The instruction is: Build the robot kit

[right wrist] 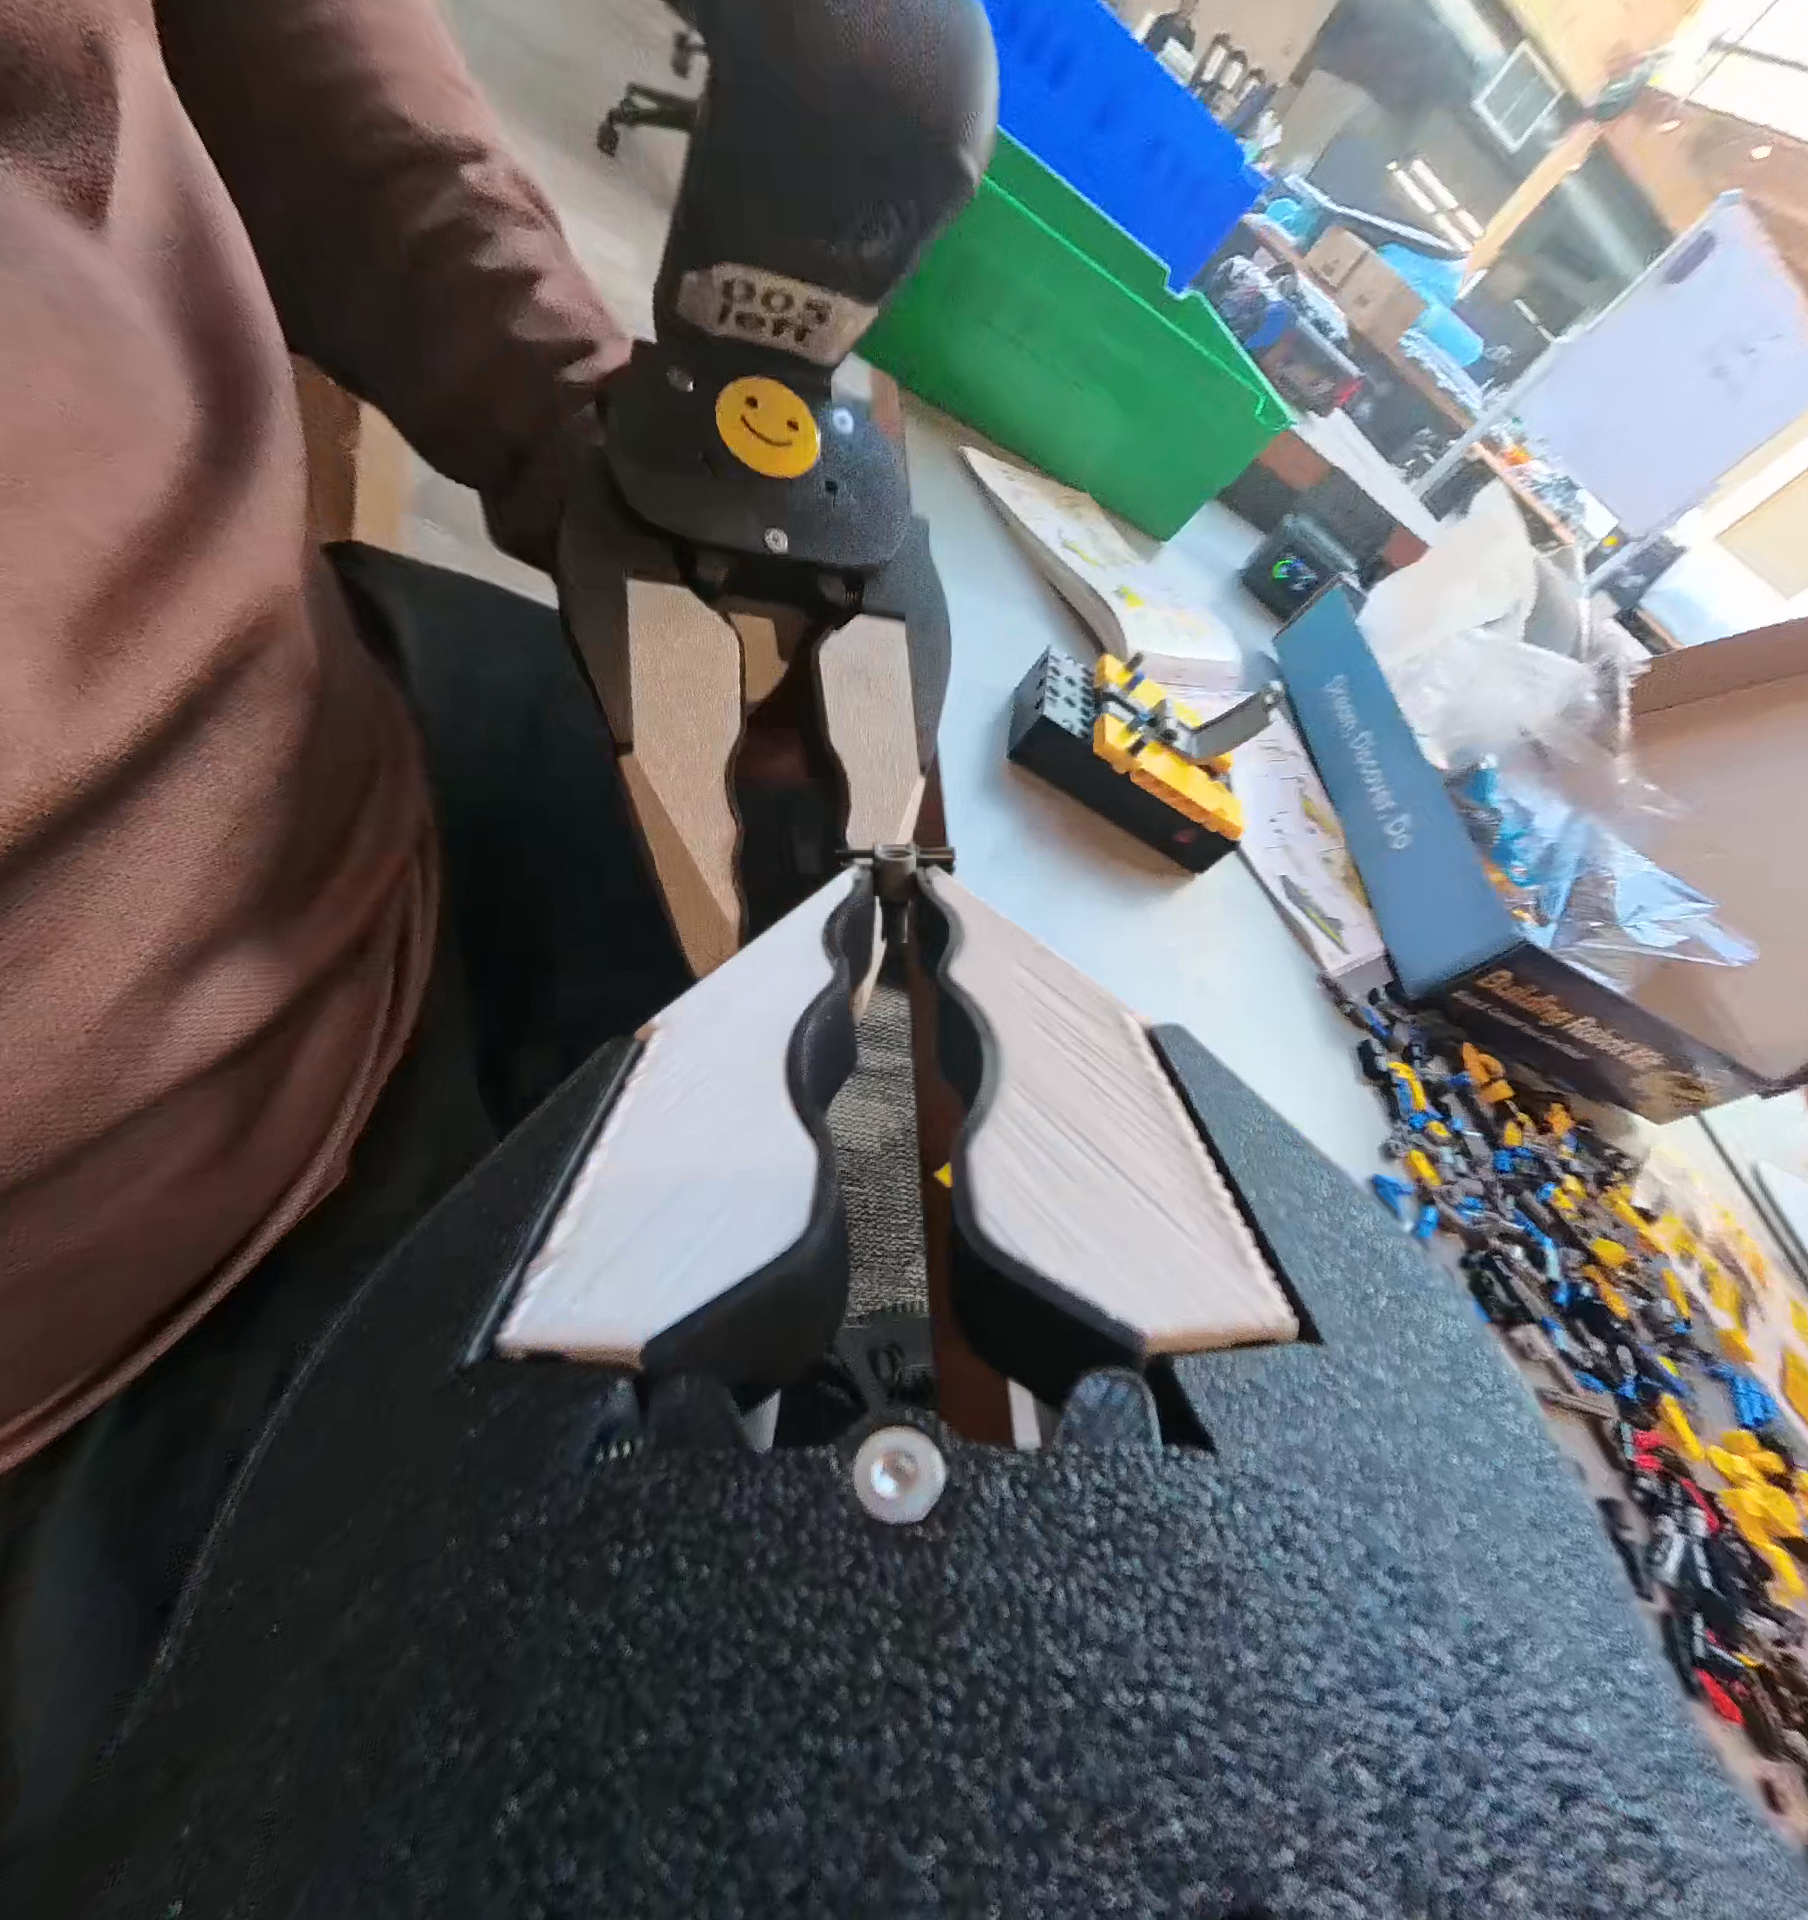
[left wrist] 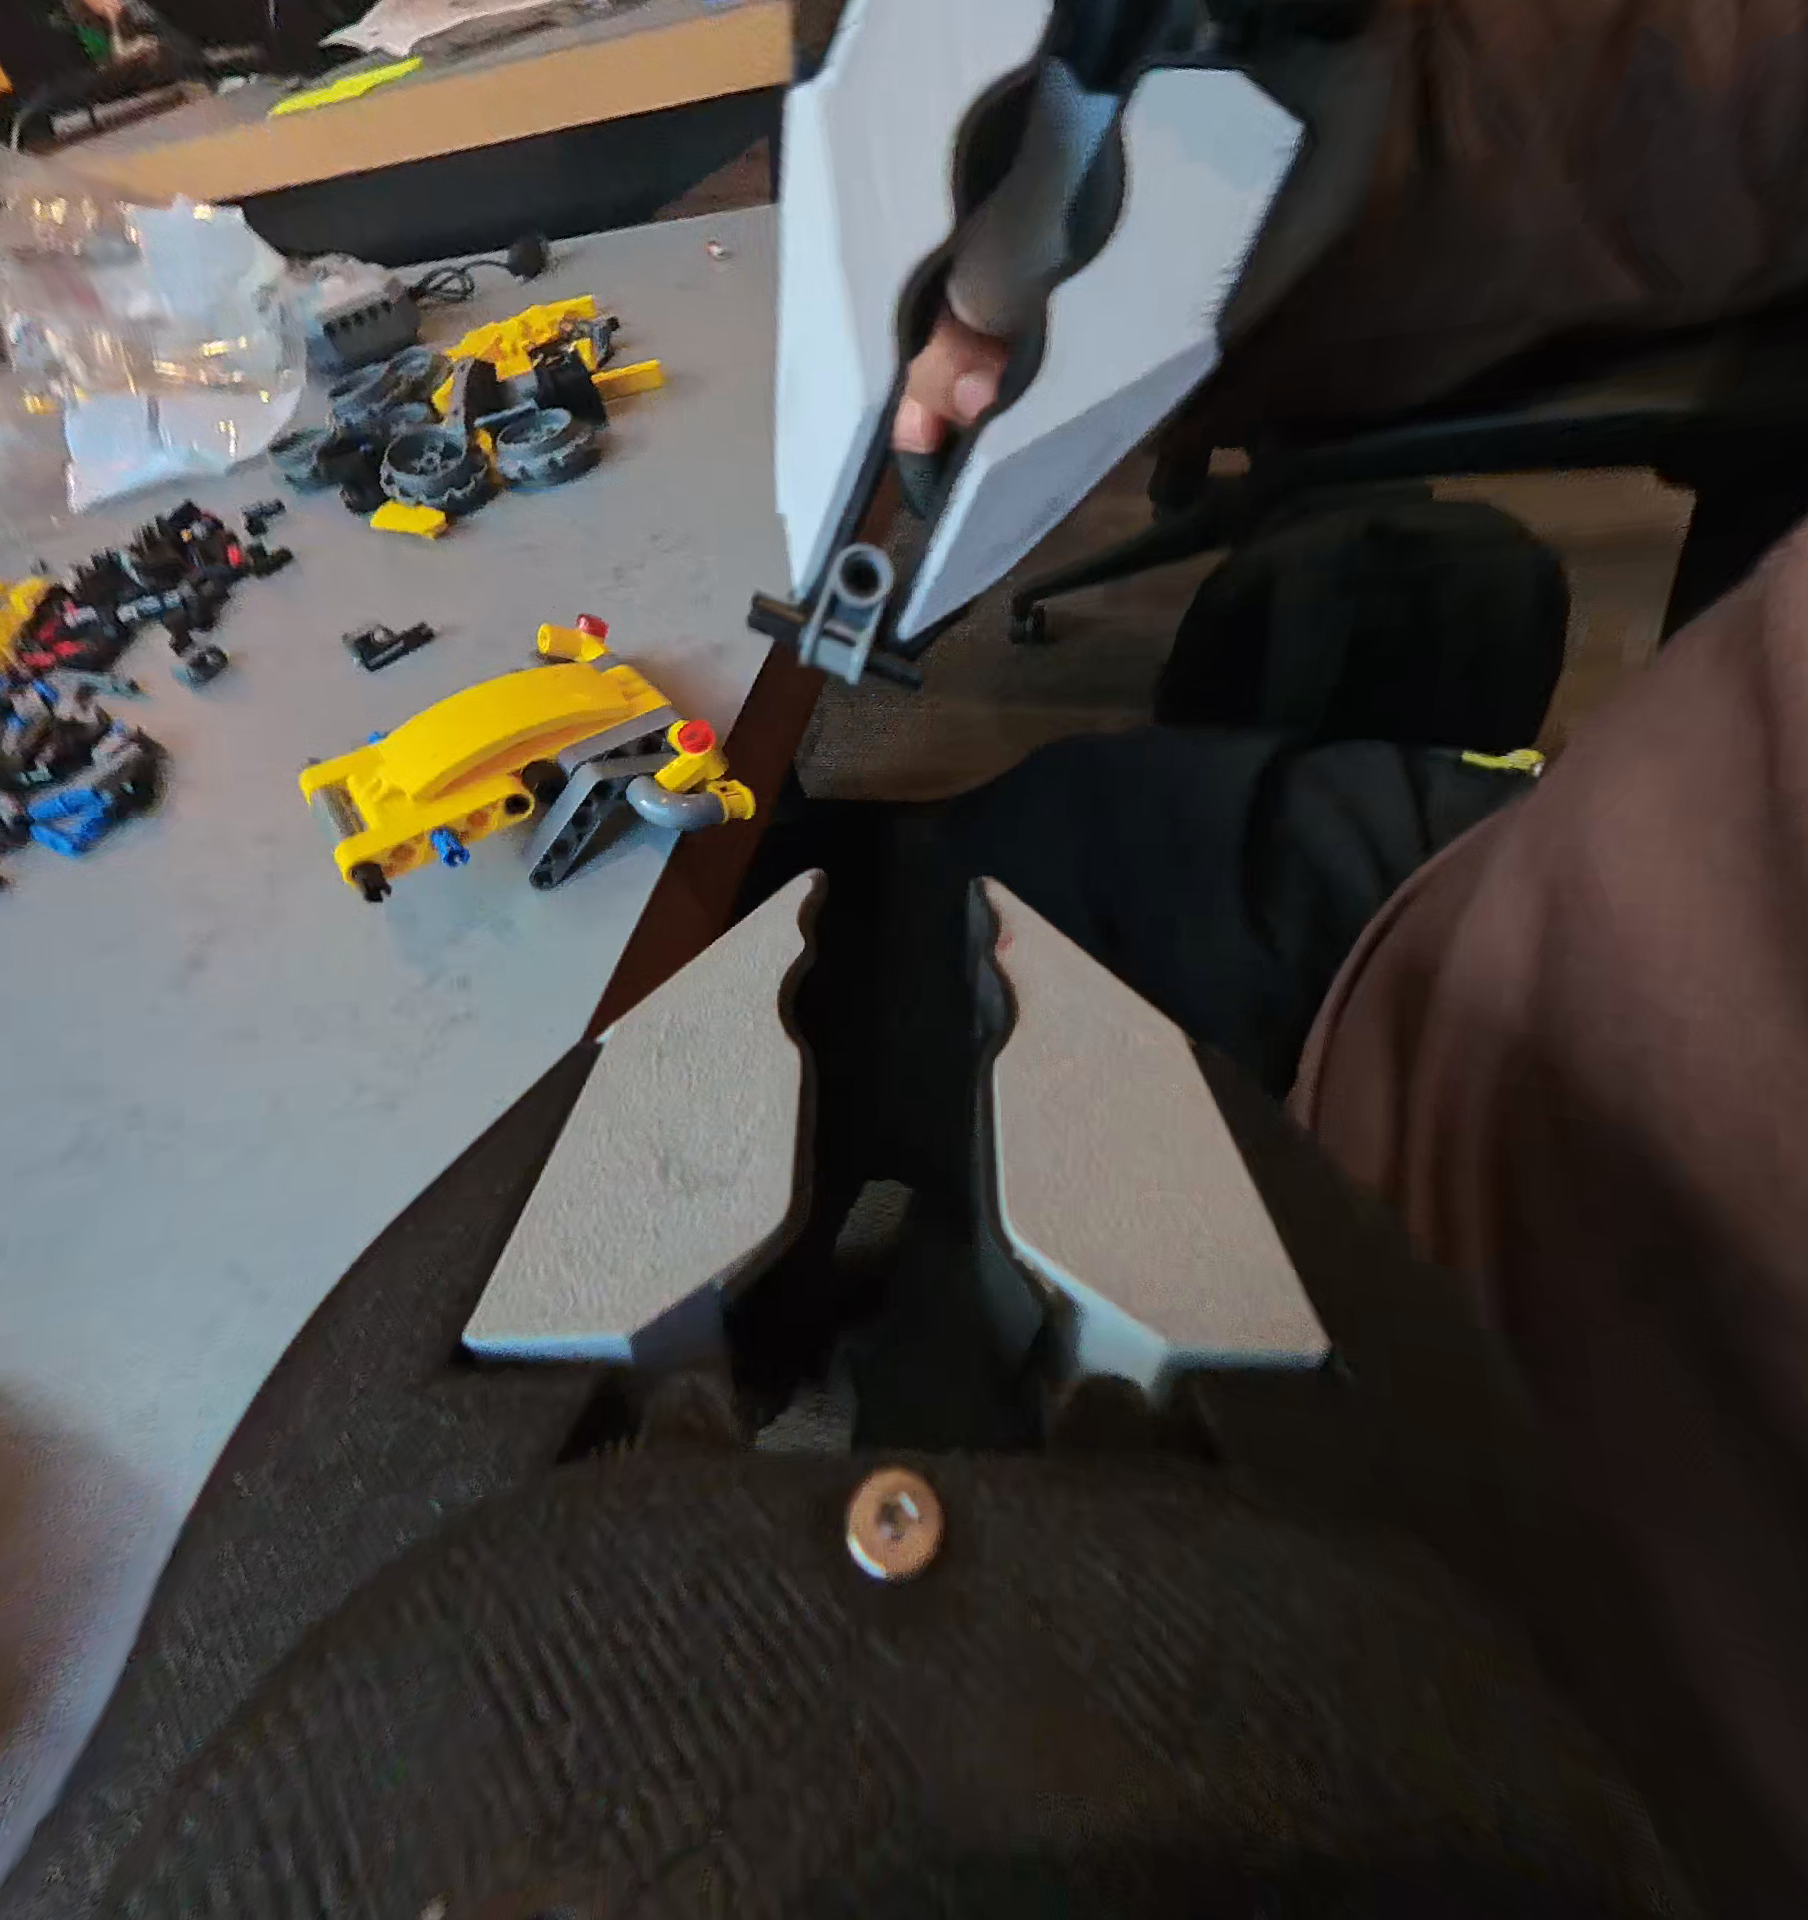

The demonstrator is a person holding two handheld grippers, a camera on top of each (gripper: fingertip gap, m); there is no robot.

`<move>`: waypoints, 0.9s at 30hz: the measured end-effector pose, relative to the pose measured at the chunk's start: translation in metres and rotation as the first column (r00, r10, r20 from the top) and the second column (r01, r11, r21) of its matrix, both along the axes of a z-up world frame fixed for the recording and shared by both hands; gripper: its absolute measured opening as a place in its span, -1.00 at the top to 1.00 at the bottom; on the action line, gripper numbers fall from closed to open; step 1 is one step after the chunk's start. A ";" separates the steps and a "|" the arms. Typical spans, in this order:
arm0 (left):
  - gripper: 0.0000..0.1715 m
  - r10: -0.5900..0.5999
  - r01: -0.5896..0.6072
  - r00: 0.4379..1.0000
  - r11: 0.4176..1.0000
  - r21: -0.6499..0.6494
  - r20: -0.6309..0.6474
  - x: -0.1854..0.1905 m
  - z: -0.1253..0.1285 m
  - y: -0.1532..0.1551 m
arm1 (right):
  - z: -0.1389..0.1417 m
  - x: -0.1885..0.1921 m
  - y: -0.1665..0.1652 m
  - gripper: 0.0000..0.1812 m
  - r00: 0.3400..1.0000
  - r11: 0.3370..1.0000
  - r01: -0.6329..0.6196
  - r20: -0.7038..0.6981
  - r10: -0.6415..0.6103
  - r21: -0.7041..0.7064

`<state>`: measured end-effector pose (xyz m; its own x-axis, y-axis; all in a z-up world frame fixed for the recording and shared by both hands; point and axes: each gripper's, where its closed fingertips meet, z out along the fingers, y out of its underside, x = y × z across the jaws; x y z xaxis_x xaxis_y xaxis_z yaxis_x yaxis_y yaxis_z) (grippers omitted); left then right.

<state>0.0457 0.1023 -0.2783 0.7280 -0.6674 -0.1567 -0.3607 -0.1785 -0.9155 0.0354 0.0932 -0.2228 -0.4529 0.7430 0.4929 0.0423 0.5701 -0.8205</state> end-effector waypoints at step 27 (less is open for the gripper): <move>0.73 0.047 -0.046 0.999 0.977 0.208 0.001 -0.009 0.033 0.003 | -0.009 -0.005 0.007 0.96 0.968 1.000 -0.005 0.251 0.004 0.003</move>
